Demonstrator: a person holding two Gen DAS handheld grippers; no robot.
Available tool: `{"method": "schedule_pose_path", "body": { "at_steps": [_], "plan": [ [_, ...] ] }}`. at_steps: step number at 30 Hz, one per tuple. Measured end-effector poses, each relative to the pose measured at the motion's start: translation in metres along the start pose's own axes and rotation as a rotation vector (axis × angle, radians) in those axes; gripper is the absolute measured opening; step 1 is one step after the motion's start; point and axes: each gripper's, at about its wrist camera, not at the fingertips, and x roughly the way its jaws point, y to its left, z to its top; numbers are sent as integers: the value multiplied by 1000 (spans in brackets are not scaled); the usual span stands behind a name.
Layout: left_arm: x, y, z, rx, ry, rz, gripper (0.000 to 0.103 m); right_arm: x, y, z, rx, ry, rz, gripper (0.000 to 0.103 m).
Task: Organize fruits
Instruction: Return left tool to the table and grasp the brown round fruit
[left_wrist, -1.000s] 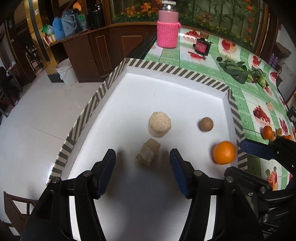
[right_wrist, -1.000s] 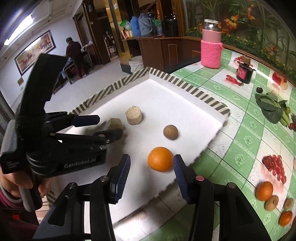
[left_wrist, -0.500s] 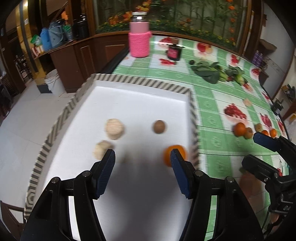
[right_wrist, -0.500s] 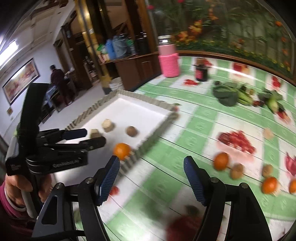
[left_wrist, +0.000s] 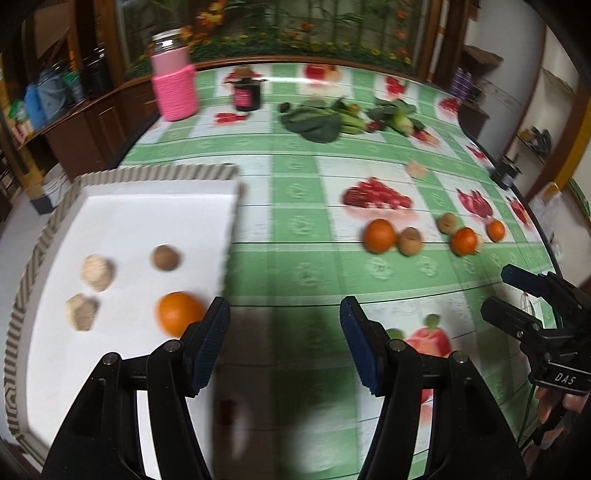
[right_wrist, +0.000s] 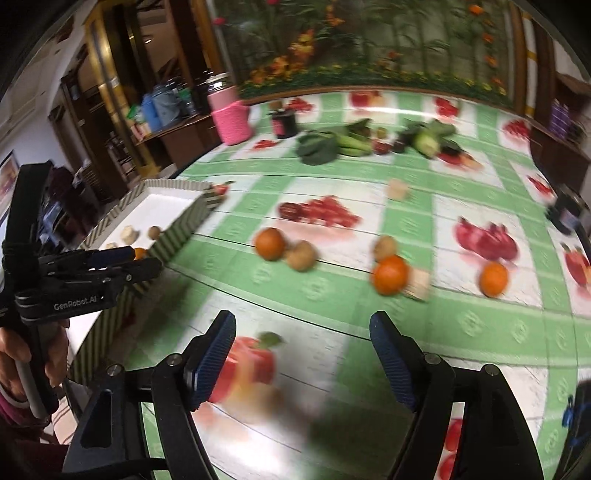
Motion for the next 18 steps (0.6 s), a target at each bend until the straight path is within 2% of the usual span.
{"method": "schedule_pose_path", "body": {
  "at_steps": [6, 8, 10, 11, 18],
  "plan": [
    [17, -32, 10, 75, 29, -33, 61, 4, -8, 2, -36, 8, 36, 76],
    [21, -35, 12, 86, 35, -39, 61, 9, -1, 5, -73, 13, 44, 72],
    [26, -36, 16, 92, 44, -43, 61, 17, 6, 10, -110, 26, 57, 59],
    [30, -36, 20, 93, 50, -48, 61, 21, 8, 13, -125, 35, 56, 58],
    [42, -48, 31, 167, 61, -93, 61, 33, 3, 23, -139, 50, 51, 57]
  ]
}}
